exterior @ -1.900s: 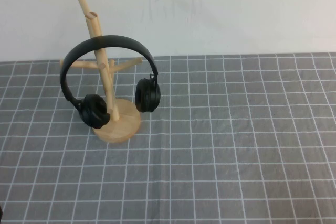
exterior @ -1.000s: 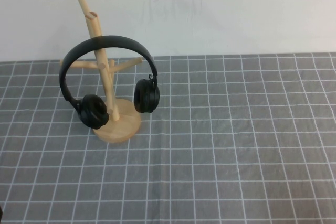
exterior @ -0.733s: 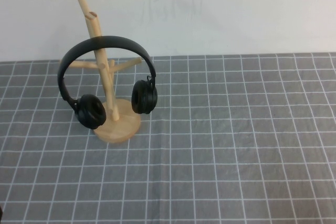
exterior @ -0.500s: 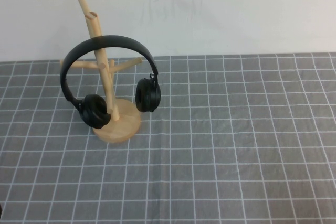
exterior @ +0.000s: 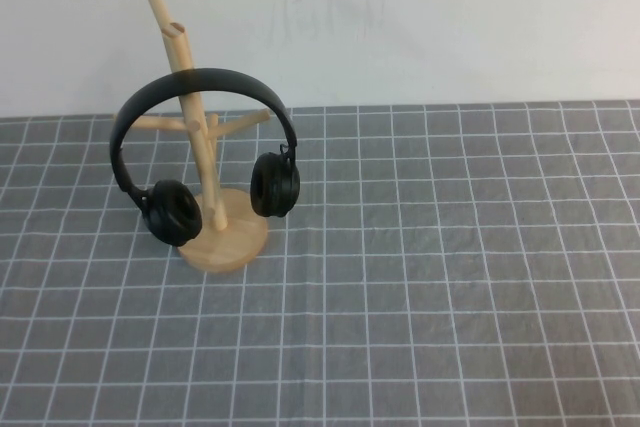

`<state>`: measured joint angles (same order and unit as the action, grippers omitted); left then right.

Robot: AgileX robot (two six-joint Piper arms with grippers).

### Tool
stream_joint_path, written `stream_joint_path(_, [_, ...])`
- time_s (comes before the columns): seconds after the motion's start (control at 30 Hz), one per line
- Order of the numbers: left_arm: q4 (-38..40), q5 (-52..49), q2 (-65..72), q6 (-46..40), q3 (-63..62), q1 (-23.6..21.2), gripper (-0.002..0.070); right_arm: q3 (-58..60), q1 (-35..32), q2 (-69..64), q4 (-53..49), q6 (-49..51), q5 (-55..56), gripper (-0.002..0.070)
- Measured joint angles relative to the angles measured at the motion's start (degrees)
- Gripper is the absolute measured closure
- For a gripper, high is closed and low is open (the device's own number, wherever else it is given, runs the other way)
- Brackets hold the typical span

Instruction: Take out the headphones from the headphone stand

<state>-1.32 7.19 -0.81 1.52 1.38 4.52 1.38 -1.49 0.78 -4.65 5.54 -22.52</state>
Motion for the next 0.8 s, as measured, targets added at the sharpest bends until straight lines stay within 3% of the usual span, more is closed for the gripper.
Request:
stream_joint_path(0.3, [0.34,32.43,0.00,-0.22,0.00,0.00,0.0678,0.00,0.00,0.00,0.00,0.00,0.00,0.0685])
stream_joint_path(0.4, [1.70,38.50,0.00,-0.19,-0.23,0.00,0.0678,0.00,0.00,0.00,0.00,0.00,0.00,0.0685])
stream_joint_path(0.47, [3.00,34.48,0.00,-0.19,-2.69,0.00,0.0678,0.00,0.00,0.00,0.00,0.00,0.00,0.0685])
stream_joint_path(0.67, [4.08,6.24,2.12,-1.52,-22.41,0.00,0.0678,0.00,0.00,0.00,0.00,0.00,0.00,0.0685])
stream_joint_path(0.8, [1.32,-3.55,10.28,-3.66,-33.61,0.00,0.0678,0.00,0.00,0.00,0.00,0.00,0.00,0.0685])
